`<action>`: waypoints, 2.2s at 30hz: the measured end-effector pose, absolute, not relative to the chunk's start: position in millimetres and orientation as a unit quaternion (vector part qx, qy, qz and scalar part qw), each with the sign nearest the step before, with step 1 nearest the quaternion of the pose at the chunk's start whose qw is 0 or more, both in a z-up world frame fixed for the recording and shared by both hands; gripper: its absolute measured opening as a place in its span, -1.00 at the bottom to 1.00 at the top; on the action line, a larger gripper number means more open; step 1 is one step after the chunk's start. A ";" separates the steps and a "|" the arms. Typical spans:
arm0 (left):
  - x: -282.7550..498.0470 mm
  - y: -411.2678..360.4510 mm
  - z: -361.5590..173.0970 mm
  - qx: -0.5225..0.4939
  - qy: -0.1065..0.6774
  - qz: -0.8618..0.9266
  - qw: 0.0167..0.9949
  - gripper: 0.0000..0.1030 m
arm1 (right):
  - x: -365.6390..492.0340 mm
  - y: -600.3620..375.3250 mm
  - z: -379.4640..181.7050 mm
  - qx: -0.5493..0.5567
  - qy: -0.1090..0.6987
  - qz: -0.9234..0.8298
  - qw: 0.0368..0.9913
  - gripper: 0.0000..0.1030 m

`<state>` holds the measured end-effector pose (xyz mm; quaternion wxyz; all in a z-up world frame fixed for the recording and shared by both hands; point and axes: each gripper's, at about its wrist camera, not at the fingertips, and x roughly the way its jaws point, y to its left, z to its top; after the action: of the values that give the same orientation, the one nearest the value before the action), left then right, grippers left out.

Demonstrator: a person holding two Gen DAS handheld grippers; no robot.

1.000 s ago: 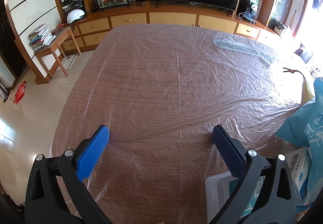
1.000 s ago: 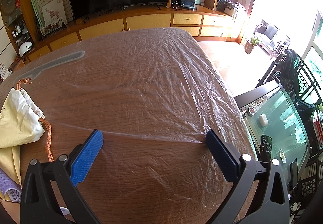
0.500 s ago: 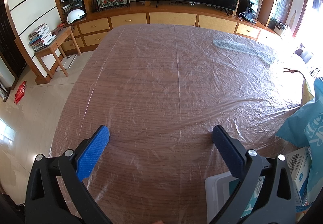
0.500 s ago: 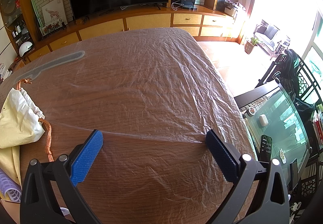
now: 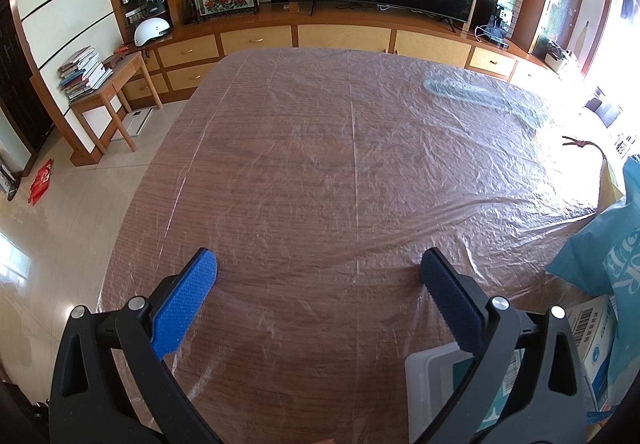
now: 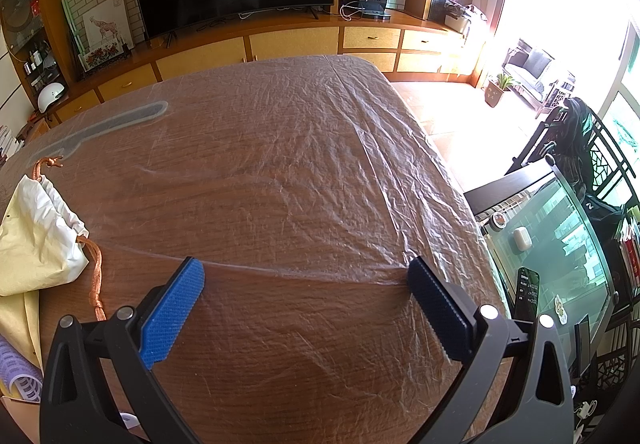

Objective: Collect trash
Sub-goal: 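Move both tools toward the trash items spread on the table, then grasp the teal floss box with left tool while right tool grasps purple roller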

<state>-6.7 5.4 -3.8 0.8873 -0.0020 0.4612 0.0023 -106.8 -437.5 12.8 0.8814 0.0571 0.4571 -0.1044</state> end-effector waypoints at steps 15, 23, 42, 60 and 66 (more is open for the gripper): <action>-41.7 -6.3 63.4 0.019 0.400 -0.046 0.915 0.97 | -166.3 -406.0 97.9 -0.001 0.372 -0.057 0.927 0.92; -87.9 -31.5 45.4 0.007 0.447 -0.106 0.888 0.97 | -197.2 -370.9 71.0 -0.043 0.422 -0.013 0.905 0.85; -102.4 -57.1 28.5 -0.002 0.485 -0.163 0.859 0.97 | -218.8 -312.5 56.9 -0.113 0.428 0.137 0.886 0.91; -91.3 -47.0 13.8 -0.008 0.495 -0.140 0.857 0.78 | -226.5 -291.0 59.6 -0.151 0.418 0.197 0.874 0.92; -90.2 -44.9 12.3 -0.002 0.496 -0.140 0.857 0.78 | -222.9 -273.3 42.6 -0.180 0.444 0.207 0.853 0.92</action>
<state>-90.2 -44.9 12.3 0.8567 -0.0019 0.4964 -0.1404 -222.9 -273.3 42.6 0.8532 -0.1797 0.4438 0.2069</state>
